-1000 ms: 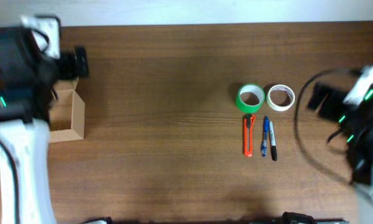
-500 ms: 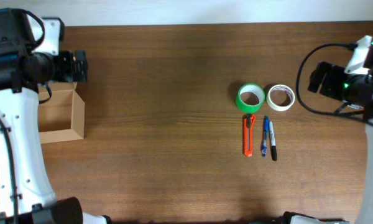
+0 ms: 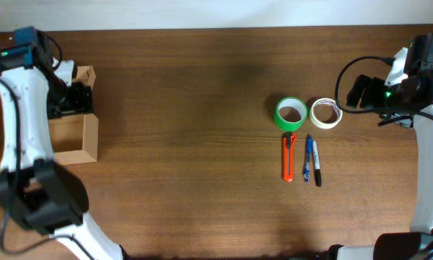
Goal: Pack container
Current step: 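Reach the left gripper to the cardboard box and grasp its wall, then drag the cardboard box with the left gripper toward the table center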
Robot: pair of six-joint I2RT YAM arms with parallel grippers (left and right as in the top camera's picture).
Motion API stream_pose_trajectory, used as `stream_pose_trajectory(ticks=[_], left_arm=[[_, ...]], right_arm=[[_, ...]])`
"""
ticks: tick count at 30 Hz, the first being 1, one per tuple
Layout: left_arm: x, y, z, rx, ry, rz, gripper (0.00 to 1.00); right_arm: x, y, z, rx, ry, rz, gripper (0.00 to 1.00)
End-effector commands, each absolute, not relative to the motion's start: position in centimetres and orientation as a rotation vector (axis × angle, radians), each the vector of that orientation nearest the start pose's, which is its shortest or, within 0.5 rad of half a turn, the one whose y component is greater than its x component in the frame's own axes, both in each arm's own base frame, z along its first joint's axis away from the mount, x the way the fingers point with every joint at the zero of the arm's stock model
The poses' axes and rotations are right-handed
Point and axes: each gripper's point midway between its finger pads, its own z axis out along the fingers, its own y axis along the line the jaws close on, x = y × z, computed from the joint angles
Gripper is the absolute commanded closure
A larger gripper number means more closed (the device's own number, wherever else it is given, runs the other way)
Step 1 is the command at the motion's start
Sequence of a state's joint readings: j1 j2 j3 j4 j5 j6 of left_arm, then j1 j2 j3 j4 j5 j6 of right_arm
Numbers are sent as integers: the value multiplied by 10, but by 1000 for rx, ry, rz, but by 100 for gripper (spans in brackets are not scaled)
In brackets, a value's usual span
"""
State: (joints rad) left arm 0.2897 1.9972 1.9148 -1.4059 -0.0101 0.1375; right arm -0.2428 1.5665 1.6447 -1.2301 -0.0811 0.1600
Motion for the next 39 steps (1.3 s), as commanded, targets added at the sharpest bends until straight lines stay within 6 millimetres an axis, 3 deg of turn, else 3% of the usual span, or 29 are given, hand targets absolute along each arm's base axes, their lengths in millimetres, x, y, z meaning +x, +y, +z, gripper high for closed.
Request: stream_pose_trajectory(ticks=[1,8,10,13,14,18,22,28,35,39], left_arm=[[378,122,112,-266,3160,25,25],[380,122,66,-242,3261,-11,31],[381,122,59,-243,3268,-14,50],[384,123,53,-244,3268,-15,89],[385,123,51,-244,3265,-18,96],[386,121,47,-283,3268,-23,98],[391,106,51,-231,3267,-23,98],[410,49,87,30,3244,14,98],[443,-34,177,332,3010,77,98],[444,-85,223,466,2861,33,98]], right_arm=[[351,-73,236,541,2657,106,1],[351,-72,236,577,2651,114,1],[351,-73,236,594,2647,117,1],[351,-73,236,602,2645,119,1],[351,-73,236,608,2644,120,1],[351,-73,236,612,2643,122,1],[351,-73,236,611,2643,121,1],[352,-73,236,609,2640,120,1],[354,-78,237,603,2627,83,1],[353,-81,237,605,2629,53,1]])
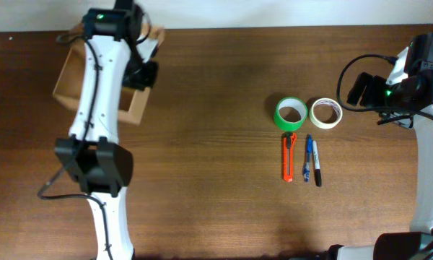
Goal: Pack container
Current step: 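Drag the cardboard box with the left gripper toward the table center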
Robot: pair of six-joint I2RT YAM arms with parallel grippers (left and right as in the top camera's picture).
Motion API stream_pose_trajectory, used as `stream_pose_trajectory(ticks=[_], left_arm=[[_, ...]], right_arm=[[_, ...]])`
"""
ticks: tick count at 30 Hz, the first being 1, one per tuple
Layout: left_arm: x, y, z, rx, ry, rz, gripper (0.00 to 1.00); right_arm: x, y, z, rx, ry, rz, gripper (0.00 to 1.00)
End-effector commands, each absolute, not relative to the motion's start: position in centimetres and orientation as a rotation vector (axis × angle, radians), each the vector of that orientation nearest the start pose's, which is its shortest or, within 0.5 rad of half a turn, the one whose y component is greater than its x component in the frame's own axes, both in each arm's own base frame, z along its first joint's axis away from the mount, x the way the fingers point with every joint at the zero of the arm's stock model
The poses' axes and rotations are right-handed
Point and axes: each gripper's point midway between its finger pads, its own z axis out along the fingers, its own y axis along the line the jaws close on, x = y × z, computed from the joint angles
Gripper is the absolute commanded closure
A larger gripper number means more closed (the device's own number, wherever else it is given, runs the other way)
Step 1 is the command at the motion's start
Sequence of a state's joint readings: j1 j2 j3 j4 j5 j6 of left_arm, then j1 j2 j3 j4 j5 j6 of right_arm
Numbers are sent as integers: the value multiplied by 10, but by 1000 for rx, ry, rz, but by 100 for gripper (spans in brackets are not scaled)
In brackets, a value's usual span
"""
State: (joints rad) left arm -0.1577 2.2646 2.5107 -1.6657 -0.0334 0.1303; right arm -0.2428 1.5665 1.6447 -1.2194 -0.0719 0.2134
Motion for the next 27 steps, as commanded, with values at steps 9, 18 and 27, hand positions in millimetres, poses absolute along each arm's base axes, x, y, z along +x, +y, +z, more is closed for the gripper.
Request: stream_pose_trajectory(ticks=[9,18,27], left_arm=[[402,-226,250,757,2704,-133,98],[364,-307,242,684,2721,-232,98],[351,-336,181,756,2859,-217,98]], right_arm=[[347,-91,238,625,2629,-26,1],[317,-126,275,745,2494,-172,1],[263,-158,321,966,2270,-210,1]])
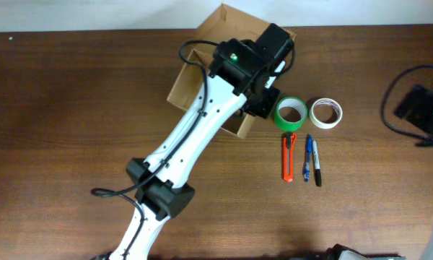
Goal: Pack container
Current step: 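Drag the cardboard box with the left gripper toward the table center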
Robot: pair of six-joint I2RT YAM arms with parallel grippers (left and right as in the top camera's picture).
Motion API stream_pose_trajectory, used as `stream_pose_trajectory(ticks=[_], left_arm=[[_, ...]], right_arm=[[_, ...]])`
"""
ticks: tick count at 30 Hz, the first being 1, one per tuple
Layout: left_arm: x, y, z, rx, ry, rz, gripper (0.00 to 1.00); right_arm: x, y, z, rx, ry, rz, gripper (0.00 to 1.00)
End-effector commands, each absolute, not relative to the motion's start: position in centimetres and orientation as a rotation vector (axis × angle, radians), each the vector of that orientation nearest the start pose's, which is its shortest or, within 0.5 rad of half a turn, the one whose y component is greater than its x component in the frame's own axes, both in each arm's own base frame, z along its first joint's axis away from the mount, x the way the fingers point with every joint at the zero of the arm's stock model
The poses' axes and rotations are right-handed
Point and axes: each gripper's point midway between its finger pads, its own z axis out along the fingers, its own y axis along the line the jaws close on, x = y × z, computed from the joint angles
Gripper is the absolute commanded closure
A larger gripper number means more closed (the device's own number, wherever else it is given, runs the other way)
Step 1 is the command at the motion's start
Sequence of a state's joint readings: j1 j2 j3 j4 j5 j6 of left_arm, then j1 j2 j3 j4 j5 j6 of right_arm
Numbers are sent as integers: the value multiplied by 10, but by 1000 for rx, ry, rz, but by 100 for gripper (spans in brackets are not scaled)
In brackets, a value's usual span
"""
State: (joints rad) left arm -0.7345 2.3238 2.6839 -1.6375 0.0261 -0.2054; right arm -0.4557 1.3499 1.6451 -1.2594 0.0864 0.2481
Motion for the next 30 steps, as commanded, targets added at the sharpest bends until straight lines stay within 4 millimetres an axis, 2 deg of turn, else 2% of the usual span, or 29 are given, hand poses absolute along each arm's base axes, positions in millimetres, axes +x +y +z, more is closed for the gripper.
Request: stream_pose_trajectory(ticks=[1,3,8,18,22,25,30], left_arm=[[349,-338,173,769,2878,-203,98],[343,-340,151,801,2933,-160,98],[336,-347,117,852,2994,-98,98],[344,-355,62,824,3050,-37,98],[349,-352,51,729,3070,11,98],[360,-350,52,650,3035,62,99],[369,-353,52,545,3026,29,99]], right_arm=[[260,-157,326,960,2254,-210,1],[254,-153,334,953,2226,-209,1],[247,-149,337,954,2220,-208,1],[248,-147,336,957,2224,-185,1],[249,-145,335,953,2230,-172,1],[250,-142,335,946,2232,-153,1],[250,-142,335,946,2233,-152,1]])
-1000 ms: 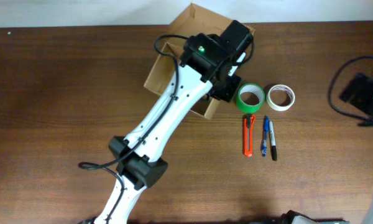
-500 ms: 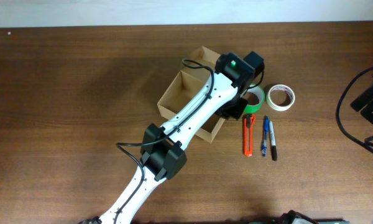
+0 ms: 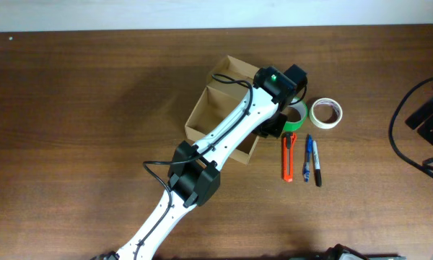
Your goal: Pack container
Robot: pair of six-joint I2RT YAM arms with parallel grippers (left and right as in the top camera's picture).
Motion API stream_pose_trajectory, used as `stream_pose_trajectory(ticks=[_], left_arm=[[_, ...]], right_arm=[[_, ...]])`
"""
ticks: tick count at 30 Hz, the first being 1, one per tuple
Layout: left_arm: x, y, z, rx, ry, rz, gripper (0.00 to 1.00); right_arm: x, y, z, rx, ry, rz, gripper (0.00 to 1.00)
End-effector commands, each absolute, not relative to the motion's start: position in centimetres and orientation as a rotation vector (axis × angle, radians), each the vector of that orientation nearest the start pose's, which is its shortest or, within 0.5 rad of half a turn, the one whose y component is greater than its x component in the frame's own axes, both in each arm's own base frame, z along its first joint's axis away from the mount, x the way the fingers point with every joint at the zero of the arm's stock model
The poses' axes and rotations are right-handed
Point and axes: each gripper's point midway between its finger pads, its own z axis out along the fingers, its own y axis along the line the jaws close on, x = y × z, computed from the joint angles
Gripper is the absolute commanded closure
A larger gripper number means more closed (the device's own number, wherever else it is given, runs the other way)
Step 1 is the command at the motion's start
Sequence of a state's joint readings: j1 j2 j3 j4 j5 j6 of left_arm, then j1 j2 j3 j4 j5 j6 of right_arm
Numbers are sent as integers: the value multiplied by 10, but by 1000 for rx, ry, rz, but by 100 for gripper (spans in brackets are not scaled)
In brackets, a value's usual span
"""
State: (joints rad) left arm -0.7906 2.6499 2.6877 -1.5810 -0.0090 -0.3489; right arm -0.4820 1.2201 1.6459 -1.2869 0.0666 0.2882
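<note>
An open cardboard box (image 3: 211, 114) with an inner divider sits tilted at mid-table. My left arm reaches over it from the front, and the left gripper (image 3: 273, 128) is at the box's right wall, shut on it. A green tape roll (image 3: 300, 117) lies against that side, half hidden by the wrist. To its right is a white tape roll (image 3: 326, 113). Below them lie an orange cutter (image 3: 289, 157), a blue pen (image 3: 308, 157) and a black marker (image 3: 317, 166). Only a dark part of my right arm (image 3: 426, 114) shows at the right edge; its fingers cannot be made out.
A cable loops from the right arm along the right edge (image 3: 400, 148). The table's back edge (image 3: 130, 29) runs along the top of the view. The left arm's base and elbow (image 3: 195, 180) stand in the front middle.
The box has shifted a little toward the front and turned, its right wall now beside the green tape. The left wrist has moved right over the tape. The right arm has pulled slightly further out.
The box first stood at the far left edge with my left gripper on it. Then it was at the back left, then at back centre next to the tapes, always with the gripper. The right arm, first near the white tape, withdrew to the right edge.
</note>
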Motion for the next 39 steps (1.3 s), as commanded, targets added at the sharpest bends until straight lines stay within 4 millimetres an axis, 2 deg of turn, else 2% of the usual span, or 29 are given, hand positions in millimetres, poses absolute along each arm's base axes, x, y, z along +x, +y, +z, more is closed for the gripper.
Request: stream_pose_trajectory(ticks=[1,8,9,10,12,14,16,20,23,26,28,30,33,35,38,39], left_arm=[[372,-353,52,526,3023,21,98],[390,-346,53,471,3001,-8,98],[392,-345,53,472,3000,-8,95],[393,-343,53,479,2999,-7,88],[395,-341,53,521,2990,2,55],[396,-337,54,547,2978,38,36],[398,-331,59,579,2956,87,25],[405,-321,84,598,2890,152,23],[412,-315,120,587,2808,171,21],[413,-309,169,545,2717,137,21],[416,-297,207,498,2634,149,18],[420,-279,251,427,2525,185,16],[422,-250,306,319,2399,209,14],[422,-226,335,249,2343,223,13],[421,-182,372,182,2277,274,13],[420,-161,387,128,2250,292,13]], right_arm=[[250,-142,335,946,2233,-150,1],[252,-139,335,937,2235,-126,1],[252,-139,335,937,2235,-126,1],[252,-139,335,937,2235,-126,1],[252,-139,335,937,2236,-126,1],[252,-139,335,937,2235,-126,1],[252,-139,335,937,2235,-126,1],[252,-139,335,936,2235,-126,1],[253,-140,335,936,2232,-127,1],[255,-141,334,937,2236,-126,1],[257,-142,331,941,2245,-126,1],[259,-143,328,944,2256,-124,1],[262,-144,323,951,2277,-122,1],[266,-140,319,921,2306,-121,0],[278,-122,316,797,2361,-114,0],[282,-114,316,751,2376,-118,1]])
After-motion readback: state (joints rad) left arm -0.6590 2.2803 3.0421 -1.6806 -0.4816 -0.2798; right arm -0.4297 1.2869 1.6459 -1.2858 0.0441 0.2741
